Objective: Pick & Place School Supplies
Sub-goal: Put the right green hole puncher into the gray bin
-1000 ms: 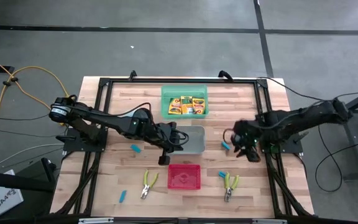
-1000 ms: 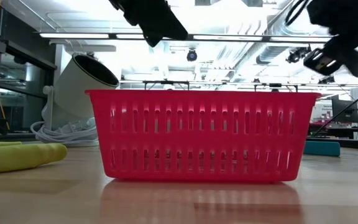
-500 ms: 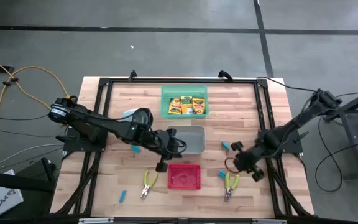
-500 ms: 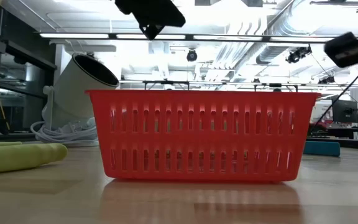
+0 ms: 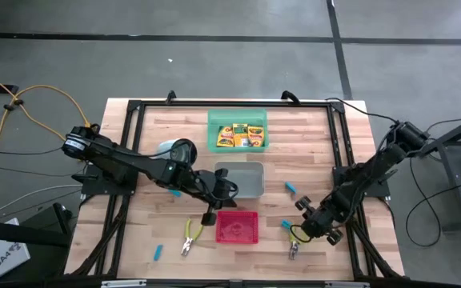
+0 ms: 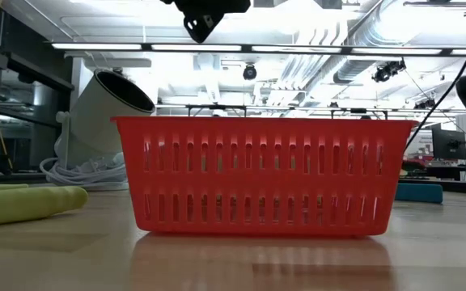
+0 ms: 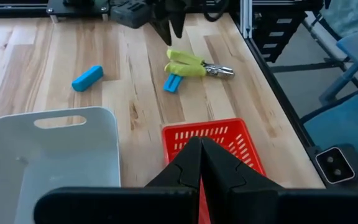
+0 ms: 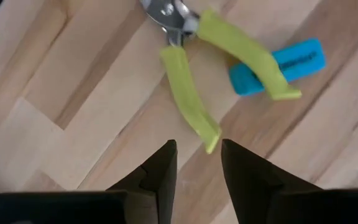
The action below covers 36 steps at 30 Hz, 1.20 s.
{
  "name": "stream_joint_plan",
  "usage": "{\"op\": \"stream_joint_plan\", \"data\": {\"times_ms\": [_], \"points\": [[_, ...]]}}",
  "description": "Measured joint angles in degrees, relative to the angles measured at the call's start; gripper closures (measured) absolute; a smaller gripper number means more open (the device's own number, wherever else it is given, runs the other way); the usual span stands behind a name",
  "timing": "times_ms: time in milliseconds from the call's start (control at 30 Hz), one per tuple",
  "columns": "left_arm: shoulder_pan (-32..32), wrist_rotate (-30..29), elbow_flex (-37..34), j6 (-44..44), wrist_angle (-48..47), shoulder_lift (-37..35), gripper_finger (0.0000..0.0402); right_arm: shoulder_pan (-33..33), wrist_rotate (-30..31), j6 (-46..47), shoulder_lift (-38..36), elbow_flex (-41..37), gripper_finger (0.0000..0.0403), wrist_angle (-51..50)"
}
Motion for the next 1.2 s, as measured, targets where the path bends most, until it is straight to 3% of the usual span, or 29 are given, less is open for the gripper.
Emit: {"op": "stream_joint_plan", "data": {"times_ms": [400, 633, 900, 1200], "points": [[0.0, 0.0, 0.0, -0.1, 0.6, 0.0, 0.0401, 3.8, 6.4, -7.2, 0.1, 0.0, 0.0284, 8.6], [0.1, -0.3, 0.0, -1.5, 1.5, 0.0, 0.0401, 7.5, 7.9, -11.8, 0.1, 2.6, 0.0284, 8.6], [0.1, -1.7, 0.0, -3.4, 2.0, 0.0, 0.0401, 11.0, 14.6, -15.7, 0.1, 3.1, 0.0284, 8.5], [0.1, -1.7, 0.0, -3.5, 3.5, 0.0, 0.0401, 9.2, 13.4, -13.0, 0.3, 3.1, 0.0284, 8.1]]}}
